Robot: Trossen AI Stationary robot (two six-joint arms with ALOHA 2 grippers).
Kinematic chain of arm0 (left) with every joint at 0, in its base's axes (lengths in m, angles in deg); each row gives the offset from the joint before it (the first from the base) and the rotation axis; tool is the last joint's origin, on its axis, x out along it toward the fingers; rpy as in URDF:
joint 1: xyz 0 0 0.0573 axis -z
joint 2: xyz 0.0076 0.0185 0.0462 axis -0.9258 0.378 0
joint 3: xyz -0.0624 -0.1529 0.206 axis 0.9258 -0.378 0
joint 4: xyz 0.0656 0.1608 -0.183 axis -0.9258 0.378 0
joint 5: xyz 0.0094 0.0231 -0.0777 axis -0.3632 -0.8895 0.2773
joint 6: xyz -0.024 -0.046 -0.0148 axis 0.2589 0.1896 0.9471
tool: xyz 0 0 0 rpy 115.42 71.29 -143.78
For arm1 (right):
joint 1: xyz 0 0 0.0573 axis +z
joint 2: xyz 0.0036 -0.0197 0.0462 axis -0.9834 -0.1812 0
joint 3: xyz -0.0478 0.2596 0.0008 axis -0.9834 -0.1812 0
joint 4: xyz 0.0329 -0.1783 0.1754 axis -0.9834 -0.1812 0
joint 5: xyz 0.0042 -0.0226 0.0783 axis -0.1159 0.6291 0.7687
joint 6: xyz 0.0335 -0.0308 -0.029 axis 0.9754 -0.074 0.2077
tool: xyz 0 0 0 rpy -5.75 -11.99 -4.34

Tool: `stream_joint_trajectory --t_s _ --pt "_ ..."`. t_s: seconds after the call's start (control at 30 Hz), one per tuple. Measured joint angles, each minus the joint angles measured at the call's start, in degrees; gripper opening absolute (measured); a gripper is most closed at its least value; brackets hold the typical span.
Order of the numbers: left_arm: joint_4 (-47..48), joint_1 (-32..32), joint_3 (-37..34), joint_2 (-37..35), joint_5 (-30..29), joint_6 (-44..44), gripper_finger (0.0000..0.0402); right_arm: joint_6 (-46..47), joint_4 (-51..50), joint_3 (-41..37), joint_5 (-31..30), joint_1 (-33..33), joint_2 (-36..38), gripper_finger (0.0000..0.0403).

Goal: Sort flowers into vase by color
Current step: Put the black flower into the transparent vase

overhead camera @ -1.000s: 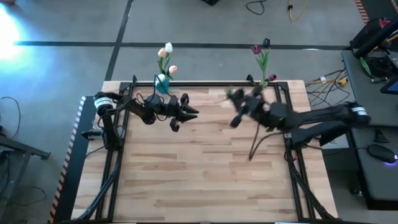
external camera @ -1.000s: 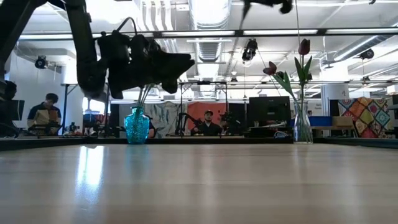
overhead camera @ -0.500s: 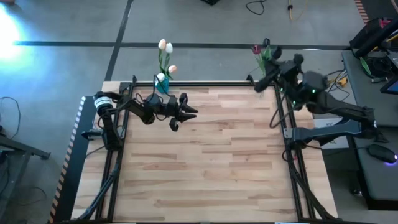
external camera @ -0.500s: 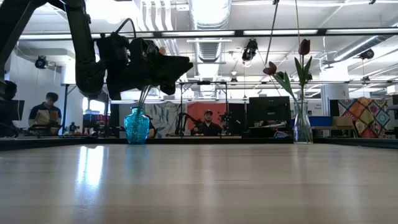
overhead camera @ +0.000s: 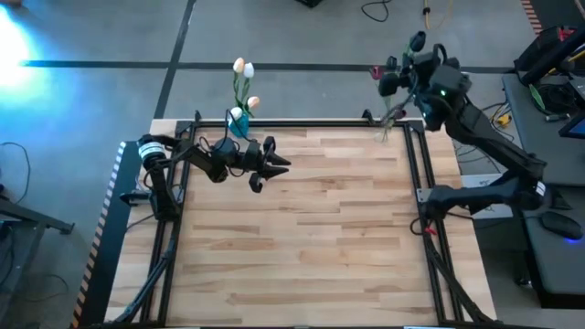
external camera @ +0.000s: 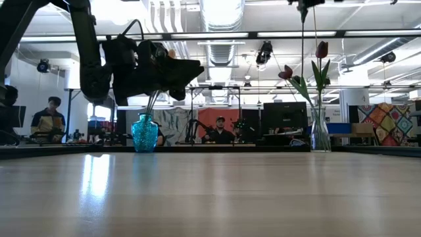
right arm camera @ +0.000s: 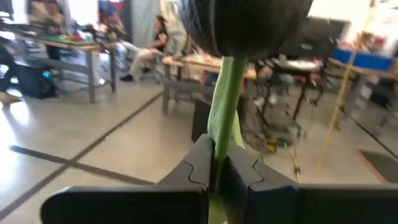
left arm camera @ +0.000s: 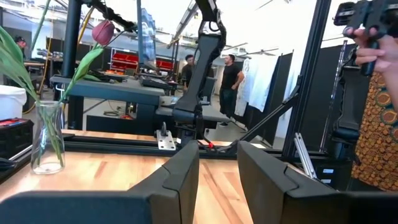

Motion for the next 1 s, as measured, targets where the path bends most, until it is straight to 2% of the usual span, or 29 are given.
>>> stream_joint_trajectory --t_s 0.13,0.3,1.0 --pt "0.0 0.0 0.0 0.0 0.0 0.0 0.0096 4.2 -3.4 0.7 1.9 -5.9 -2.2 0.0012" --pt "0.0 0.0 0.0 0.0 0.0 0.0 0.0096 6.9 -5.3 0.7 4.9 -10.0 -4.6 0.0012" --pt "0.0 0.0 0.0 0.0 0.1 1.0 0.0096 13.3 -14.2 0.6 6.3 -13.1 -5.3 0.0012"
